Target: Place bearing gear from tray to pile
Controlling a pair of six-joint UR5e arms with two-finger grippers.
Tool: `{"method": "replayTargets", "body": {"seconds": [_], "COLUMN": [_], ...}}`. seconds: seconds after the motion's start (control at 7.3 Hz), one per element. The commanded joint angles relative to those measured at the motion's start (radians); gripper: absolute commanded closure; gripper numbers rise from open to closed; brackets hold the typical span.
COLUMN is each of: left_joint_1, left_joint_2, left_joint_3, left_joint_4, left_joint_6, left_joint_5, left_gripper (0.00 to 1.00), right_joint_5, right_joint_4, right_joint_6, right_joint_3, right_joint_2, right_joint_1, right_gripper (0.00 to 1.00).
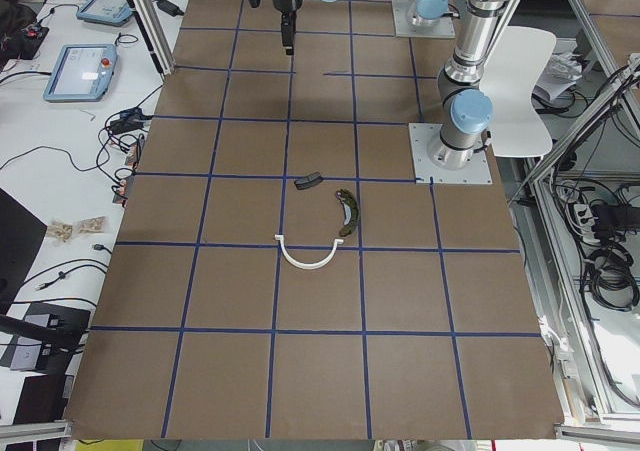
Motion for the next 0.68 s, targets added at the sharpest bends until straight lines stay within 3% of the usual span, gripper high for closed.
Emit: {"method": "replayTargets", "body": {"seconds": [0.0, 0.14, 0.27, 0.41, 0.55], "left_joint_1": [0.002, 0.002, 0.000, 0.000, 0.002], "left_joint_2": [0.000, 0.000, 0.000, 0.000, 0.000], "left_joint_3": [0.000, 0.000, 0.000, 0.000, 0.000], "left_joint_4": [0.000, 0.000, -0.002, -0.002, -0.002], "left_joint_6": [0.000, 0.000, 0.000, 0.000, 0.000], "left_joint_5": [0.000, 0.000, 0.000, 0.000, 0.000], "left_gripper": [0.00, 0.00, 0.00, 0.00, 0.00], "right_joint_5": [-0.009, -0.050, -0.085, -0.086, -0.076], "right_joint_4": [-0.228, -0.275, -0.302, -0.301, -0.303], "right_joint_6": [0.324, 0.387, 0.398, 0.403, 0.404], "right_joint_3": [-0.001, -0.003, -0.001, 0.003, 0.000], "right_joint_2": [0.152, 0.221, 0.249, 0.257, 0.269], "right_joint_1": [0.224, 0.297, 0.333, 0.335, 0.335], "right_gripper": [0.76, 0.76, 0.67, 0.28, 0.00]}}
